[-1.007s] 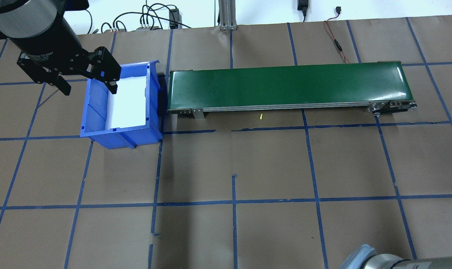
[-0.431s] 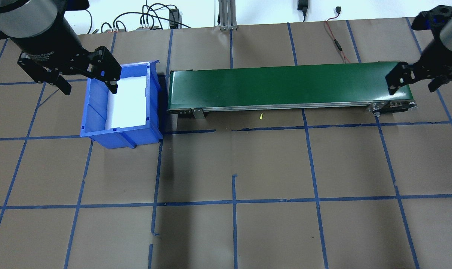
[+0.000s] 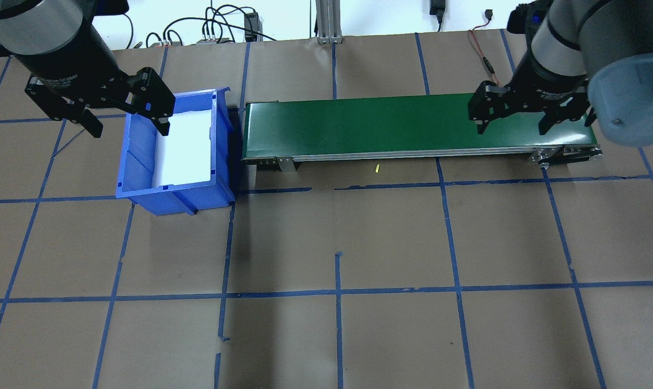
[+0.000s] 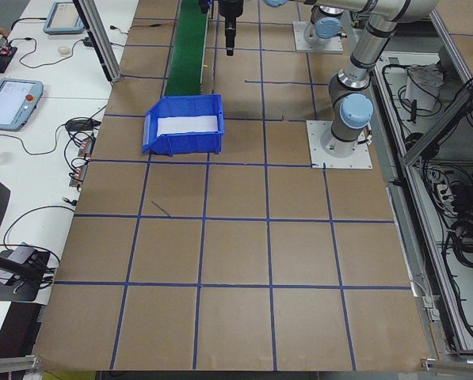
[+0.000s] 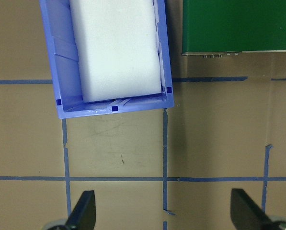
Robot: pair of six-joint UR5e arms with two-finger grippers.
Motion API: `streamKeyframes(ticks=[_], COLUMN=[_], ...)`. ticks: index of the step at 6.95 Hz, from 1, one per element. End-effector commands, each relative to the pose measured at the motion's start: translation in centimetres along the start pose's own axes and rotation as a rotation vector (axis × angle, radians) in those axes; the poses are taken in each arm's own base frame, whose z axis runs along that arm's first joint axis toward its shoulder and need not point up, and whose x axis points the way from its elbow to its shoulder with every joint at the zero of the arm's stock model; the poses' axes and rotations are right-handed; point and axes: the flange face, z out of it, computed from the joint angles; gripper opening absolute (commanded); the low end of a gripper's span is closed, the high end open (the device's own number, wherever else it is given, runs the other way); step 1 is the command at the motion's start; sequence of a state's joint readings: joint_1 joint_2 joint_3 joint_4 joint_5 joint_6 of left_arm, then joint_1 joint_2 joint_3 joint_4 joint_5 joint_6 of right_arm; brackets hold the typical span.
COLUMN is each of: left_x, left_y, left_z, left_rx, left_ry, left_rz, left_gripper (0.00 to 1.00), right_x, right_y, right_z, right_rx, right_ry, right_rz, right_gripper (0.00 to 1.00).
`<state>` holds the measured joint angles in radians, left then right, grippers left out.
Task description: Move block left to right into plate
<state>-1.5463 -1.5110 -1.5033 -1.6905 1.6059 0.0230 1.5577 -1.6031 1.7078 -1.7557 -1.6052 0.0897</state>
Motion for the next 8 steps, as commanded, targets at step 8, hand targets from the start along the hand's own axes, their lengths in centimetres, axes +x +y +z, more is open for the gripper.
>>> streamKeyframes(ticks=[8], left_x=[0.1], left_y=[0.0], left_z=[0.1], left_rx=[-0.003], left_ry=[0.001], left_rz=[0.002], left_gripper=[1.00], right_x=[-2.8], right_y=[0.5], right_z=[-1.4], right_rx=[0.010], right_ry=[-0.002], right_rz=[-0.095], right_gripper=[1.00])
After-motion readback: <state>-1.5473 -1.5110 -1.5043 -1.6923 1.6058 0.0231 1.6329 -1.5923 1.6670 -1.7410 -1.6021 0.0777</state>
